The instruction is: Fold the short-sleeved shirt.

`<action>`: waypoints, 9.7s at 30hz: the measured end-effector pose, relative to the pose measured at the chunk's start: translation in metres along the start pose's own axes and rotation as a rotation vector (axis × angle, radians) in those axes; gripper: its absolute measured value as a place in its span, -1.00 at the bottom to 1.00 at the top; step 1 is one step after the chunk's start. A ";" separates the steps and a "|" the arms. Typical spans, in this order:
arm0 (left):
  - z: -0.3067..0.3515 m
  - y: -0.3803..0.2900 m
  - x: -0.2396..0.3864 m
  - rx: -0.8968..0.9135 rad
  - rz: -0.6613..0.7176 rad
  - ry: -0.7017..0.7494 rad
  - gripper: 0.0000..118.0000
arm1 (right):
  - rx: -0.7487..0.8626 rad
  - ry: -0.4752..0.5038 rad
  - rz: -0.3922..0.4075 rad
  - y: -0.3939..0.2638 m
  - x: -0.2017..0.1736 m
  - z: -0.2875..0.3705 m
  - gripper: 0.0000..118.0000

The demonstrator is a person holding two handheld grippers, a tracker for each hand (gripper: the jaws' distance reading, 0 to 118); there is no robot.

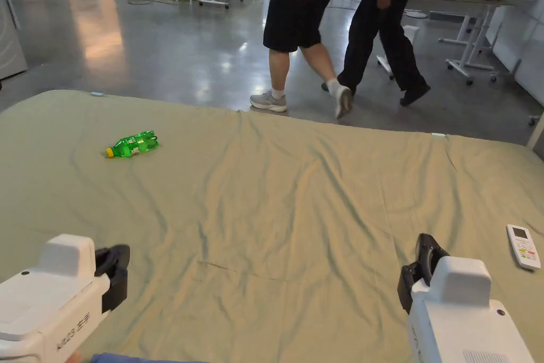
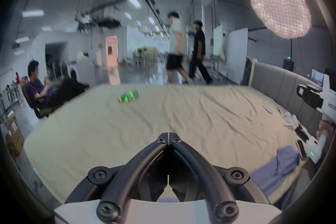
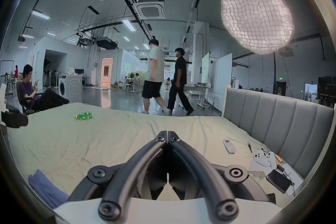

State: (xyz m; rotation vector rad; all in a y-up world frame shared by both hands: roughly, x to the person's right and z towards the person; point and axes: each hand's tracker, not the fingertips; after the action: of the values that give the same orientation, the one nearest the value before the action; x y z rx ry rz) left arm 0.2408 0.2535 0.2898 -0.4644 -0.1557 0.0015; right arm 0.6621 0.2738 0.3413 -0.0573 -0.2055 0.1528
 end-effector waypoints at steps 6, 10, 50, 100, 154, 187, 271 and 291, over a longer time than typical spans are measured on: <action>-0.038 -0.057 -0.084 -0.360 0.231 -0.199 -1.00 | -0.069 0.004 0.021 -0.015 0.005 -0.003 -1.00; -0.061 -0.099 -0.117 -0.522 0.365 -0.297 -0.06 | -0.133 0.004 -0.008 -0.026 0.008 -0.006 -1.00; -0.048 -0.071 -0.152 -0.573 0.526 -0.414 -0.78 | -0.184 0.028 0.048 -0.031 -0.002 -0.007 -1.00; -0.069 -0.069 0.087 -0.677 0.370 -0.305 0.36 | -0.247 -0.013 -0.039 -0.062 0.041 -0.003 -1.00; -0.081 -0.128 -0.080 -0.633 0.644 -0.528 0.41 | -0.218 0.029 -0.052 -0.037 0.026 0.001 -1.00; -0.034 -0.039 -0.092 -0.641 0.306 -0.329 -0.74 | -0.244 0.059 -0.067 -0.045 0.018 0.002 -1.00; -0.021 -0.002 0.134 -0.011 0.025 -0.254 -0.88 | -0.192 0.032 -0.105 -0.028 0.030 0.004 -1.00; 0.003 0.014 0.051 0.266 0.004 0.106 -0.88 | -0.108 0.046 -0.093 0.002 0.011 0.006 -1.00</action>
State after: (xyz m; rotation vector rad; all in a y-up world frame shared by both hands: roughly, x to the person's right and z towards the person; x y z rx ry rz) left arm 0.2914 0.2688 0.2938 -0.1990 -0.0486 0.0017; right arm 0.6716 0.2778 0.3492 -0.1587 -0.1698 0.0474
